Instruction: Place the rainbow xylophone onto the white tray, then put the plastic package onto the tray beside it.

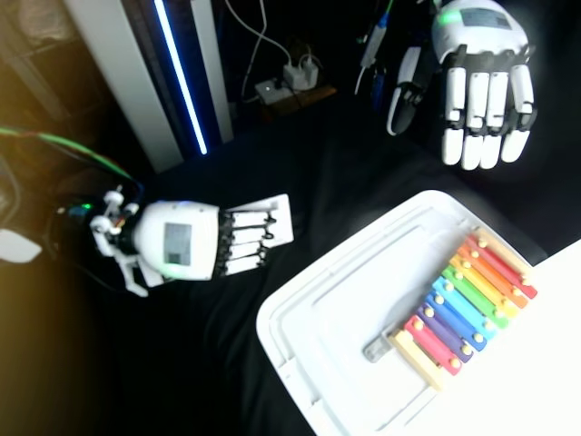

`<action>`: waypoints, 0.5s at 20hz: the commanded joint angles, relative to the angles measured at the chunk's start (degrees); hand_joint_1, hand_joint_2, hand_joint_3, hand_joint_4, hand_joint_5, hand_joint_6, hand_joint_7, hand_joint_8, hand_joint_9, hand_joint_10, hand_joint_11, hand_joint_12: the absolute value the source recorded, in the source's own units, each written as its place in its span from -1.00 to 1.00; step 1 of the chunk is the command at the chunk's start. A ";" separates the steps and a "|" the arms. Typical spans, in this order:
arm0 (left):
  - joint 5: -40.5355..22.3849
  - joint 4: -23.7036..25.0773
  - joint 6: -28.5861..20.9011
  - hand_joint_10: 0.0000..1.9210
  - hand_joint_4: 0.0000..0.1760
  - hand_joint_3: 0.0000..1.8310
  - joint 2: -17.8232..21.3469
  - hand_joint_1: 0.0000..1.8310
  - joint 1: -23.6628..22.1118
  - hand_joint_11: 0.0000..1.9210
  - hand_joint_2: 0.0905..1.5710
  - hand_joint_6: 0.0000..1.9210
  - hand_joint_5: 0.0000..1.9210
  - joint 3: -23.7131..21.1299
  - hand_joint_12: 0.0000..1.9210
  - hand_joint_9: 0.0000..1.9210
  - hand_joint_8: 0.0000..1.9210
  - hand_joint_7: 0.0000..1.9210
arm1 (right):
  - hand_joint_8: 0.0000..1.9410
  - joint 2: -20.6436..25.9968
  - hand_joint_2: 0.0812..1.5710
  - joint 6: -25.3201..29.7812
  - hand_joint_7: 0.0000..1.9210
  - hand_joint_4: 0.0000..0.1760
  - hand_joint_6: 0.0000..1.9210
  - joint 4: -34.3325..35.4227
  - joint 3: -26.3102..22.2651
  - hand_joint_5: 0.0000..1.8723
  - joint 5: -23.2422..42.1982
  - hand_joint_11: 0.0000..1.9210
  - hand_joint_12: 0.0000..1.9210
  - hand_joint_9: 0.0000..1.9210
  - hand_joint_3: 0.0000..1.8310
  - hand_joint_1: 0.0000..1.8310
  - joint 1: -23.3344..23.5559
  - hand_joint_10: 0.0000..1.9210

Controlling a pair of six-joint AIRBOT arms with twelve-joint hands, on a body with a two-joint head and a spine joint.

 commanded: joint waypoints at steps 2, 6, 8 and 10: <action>-6.35 -0.70 0.04 -0.99 -0.68 -1.00 0.27 -0.14 -0.52 -0.87 0.27 -1.00 -0.69 -0.21 0.01 -0.35 -1.00 -0.42 | 0.10 0.90 0.36 0.22 0.13 -1.00 -0.29 -0.85 -0.68 0.07 3.85 0.03 0.48 0.29 -1.00 0.40 0.88 -0.13; -6.26 -0.70 0.04 -0.99 -0.55 -1.00 0.27 -0.17 -0.49 -0.81 0.28 -1.00 -0.71 -0.25 -0.09 -0.34 -1.00 -0.45 | -0.17 2.55 0.32 -0.14 0.18 -1.00 -0.18 -1.86 -1.31 0.15 5.40 0.32 0.29 0.47 -1.00 0.40 3.44 -0.14; -6.27 -0.70 0.04 -1.00 -0.45 -1.00 0.27 -0.17 -0.46 -0.88 0.28 -1.00 -0.70 -0.25 -0.08 -0.42 -1.00 -0.48 | -0.16 2.95 0.33 -0.46 0.16 -1.00 -0.15 -1.91 -1.33 0.13 5.73 0.31 0.10 0.55 -1.00 0.40 4.25 -0.47; -6.25 -0.72 0.04 -1.00 -0.44 -1.00 0.29 -0.19 -0.35 -0.92 0.28 -1.00 -0.70 -0.25 -0.08 -0.44 -1.00 -0.51 | -0.08 3.46 0.34 -0.62 0.22 -1.00 -0.20 -1.90 -1.33 0.03 6.33 0.31 0.05 0.59 -1.00 0.41 5.08 -0.64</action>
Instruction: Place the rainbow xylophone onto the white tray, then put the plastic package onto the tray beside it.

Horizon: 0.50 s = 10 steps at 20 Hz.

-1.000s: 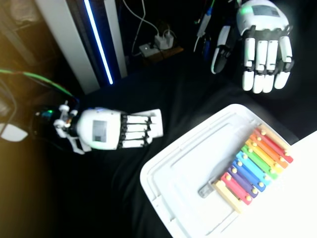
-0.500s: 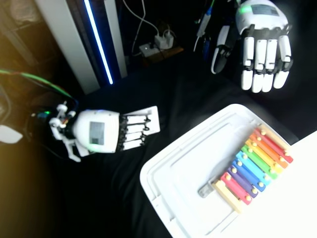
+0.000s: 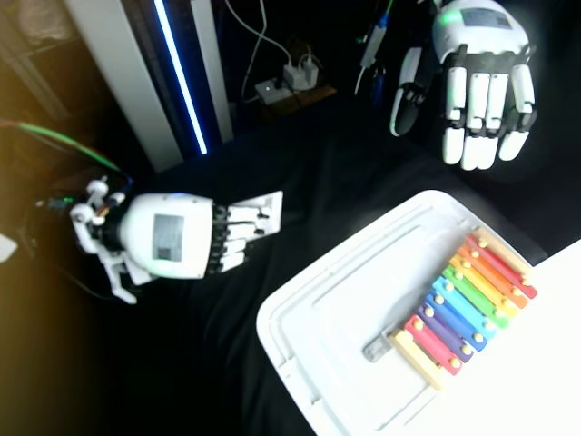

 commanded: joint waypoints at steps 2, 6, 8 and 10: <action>-6.22 -0.74 0.02 -0.99 -0.30 -1.00 0.28 -0.16 -0.28 -0.93 0.28 -1.00 -0.70 -0.18 -0.08 -0.44 -1.00 -0.52 | -0.08 0.79 0.34 -0.22 0.22 -1.00 -0.28 2.31 -0.07 0.07 6.63 0.31 0.11 0.64 -1.00 0.41 2.19 -0.72; -6.20 -0.74 0.03 -0.98 -0.64 -1.00 0.28 -0.18 -0.27 -0.91 0.31 -1.00 -0.71 -0.18 0.10 -0.33 -0.99 -0.41 | -0.25 1.69 0.29 -0.63 0.28 -1.00 -0.40 1.04 0.46 0.16 6.57 0.26 0.06 0.43 -1.00 0.44 5.37 -0.37; -6.16 -0.74 0.06 -0.98 -0.70 -1.00 0.27 -0.16 -0.27 -0.83 0.28 -1.00 -0.69 -0.18 0.08 -0.27 -1.00 -0.39 | -0.53 1.83 0.26 -0.63 0.42 -1.00 -0.31 0.78 0.92 0.18 6.54 0.28 0.04 0.59 -1.00 0.42 6.47 -0.74; -6.04 -0.73 0.07 -0.99 -1.00 -1.00 0.27 -0.10 -0.26 -0.74 0.26 -1.00 -0.67 -0.19 -0.04 -0.25 -1.00 -0.38 | -0.58 1.84 0.27 -0.64 0.42 -1.00 -0.19 0.12 1.45 0.13 6.19 0.20 0.06 0.61 -1.00 0.41 8.20 -0.89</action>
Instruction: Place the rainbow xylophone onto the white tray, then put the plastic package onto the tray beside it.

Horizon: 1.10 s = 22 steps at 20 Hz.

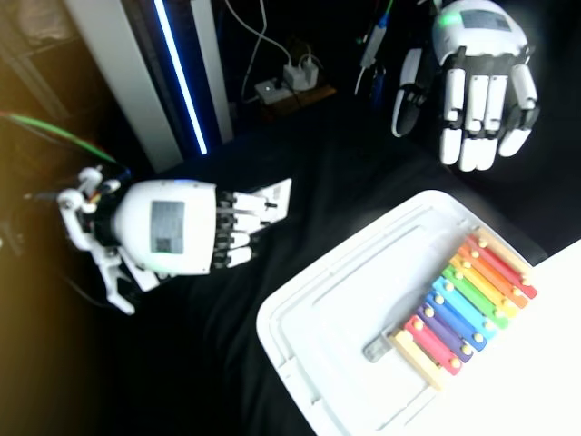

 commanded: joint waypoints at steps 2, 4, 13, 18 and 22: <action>-6.35 -0.71 0.07 -1.00 -1.00 -1.00 0.21 -0.08 -0.45 -0.74 0.25 -1.00 -0.65 -0.20 -0.16 -0.34 -1.00 -0.42 | -0.11 0.22 0.32 0.47 0.15 -1.00 -0.73 2.53 0.55 0.26 5.63 -0.01 0.37 0.20 -1.00 0.51 2.82 0.06; -6.38 -0.71 0.08 -0.99 -1.00 -1.00 0.23 -0.08 -0.36 -0.72 0.25 -1.00 -0.66 -0.25 -0.14 -0.29 -1.00 -0.41 | -0.11 0.04 0.30 0.47 0.20 -1.00 -0.59 0.18 1.14 0.27 3.28 -0.10 0.45 0.16 -1.00 0.43 5.61 -0.03; -6.51 -0.70 0.12 -1.00 -1.00 -1.00 0.49 -0.09 0.34 -0.69 0.23 -1.00 -0.62 -0.41 0.03 -0.24 -1.00 -0.41 | -0.33 -5.19 0.27 1.17 0.24 -1.00 -0.62 -8.92 7.21 0.24 -8.45 0.08 0.44 0.26 -1.00 0.52 17.22 0.02; -6.97 -0.70 0.12 -1.00 -1.00 -1.00 0.51 -0.06 0.39 -0.87 0.24 -1.00 -0.65 -0.64 0.26 -0.28 -1.00 -0.40 | -0.70 -8.29 0.23 2.14 0.35 -1.00 -0.40 -13.34 10.65 0.22 -13.50 0.03 0.10 0.37 -1.00 0.54 22.96 -0.27; -7.89 -0.73 0.09 -0.99 -1.00 -1.00 0.52 0.05 0.38 -1.00 0.20 -1.00 -0.63 -1.03 0.33 -0.35 -0.99 -0.36 | -0.19 -11.98 0.31 2.36 0.15 -1.00 -0.81 -15.37 14.59 0.31 -16.31 -0.20 0.48 0.11 -1.00 0.53 25.02 0.25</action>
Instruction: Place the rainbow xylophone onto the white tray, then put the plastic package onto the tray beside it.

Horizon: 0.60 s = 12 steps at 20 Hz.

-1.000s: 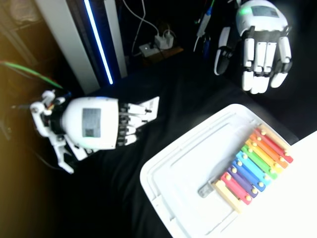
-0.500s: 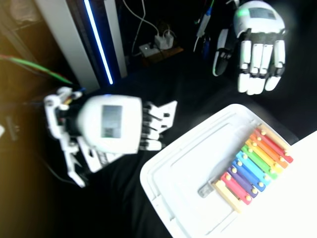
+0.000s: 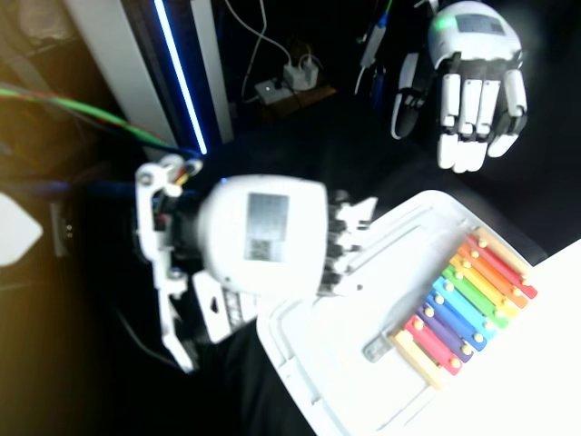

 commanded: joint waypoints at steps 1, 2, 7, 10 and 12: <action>-7.20 -0.77 0.08 -0.99 -1.00 -1.00 0.24 0.07 -0.56 -1.00 0.19 -1.00 -0.63 -0.28 0.34 -0.35 -0.99 -0.35 | -0.10 -0.80 0.33 0.50 0.10 -1.00 -0.66 3.00 0.75 0.24 3.73 -0.22 0.49 0.07 -1.00 0.53 0.87 0.31; -7.50 -0.78 0.07 -0.99 -1.00 -1.00 0.23 0.10 -0.56 -0.97 0.19 -1.00 -0.62 -0.41 0.32 -0.34 -0.99 -0.35 | -0.20 -1.70 0.31 0.51 0.11 -1.00 -0.39 2.97 1.69 0.17 3.20 -0.20 0.27 0.14 -0.99 0.52 0.88 0.14; -8.37 -1.12 0.06 -1.00 -1.00 -1.00 0.09 0.08 -0.53 -1.00 0.24 -1.00 -0.65 -0.98 0.34 -0.34 -0.99 -0.33 | 0.00 -5.50 0.35 0.51 0.05 -1.00 -0.38 2.74 5.96 0.12 0.03 -0.29 0.36 0.06 -1.00 0.52 0.88 0.25; -8.62 -1.22 0.06 -1.00 -1.00 -1.00 -0.03 0.08 -0.53 -1.00 0.22 -0.99 -0.63 -1.14 0.27 -0.37 -0.99 -0.31 | 0.01 -7.17 0.37 0.53 0.01 -1.00 -0.17 2.88 8.04 0.04 -0.58 -0.29 0.28 0.01 -1.00 0.51 0.92 0.26; -8.93 -1.24 0.06 -1.00 -0.95 -1.00 -0.19 0.06 -0.51 -1.00 0.23 -0.99 -0.64 -1.15 0.23 -0.40 -0.99 -0.31 | 0.08 -8.63 0.38 0.53 -0.04 -1.00 -0.17 3.10 10.17 0.03 -0.66 -0.31 0.32 -0.01 -1.00 0.51 1.24 0.29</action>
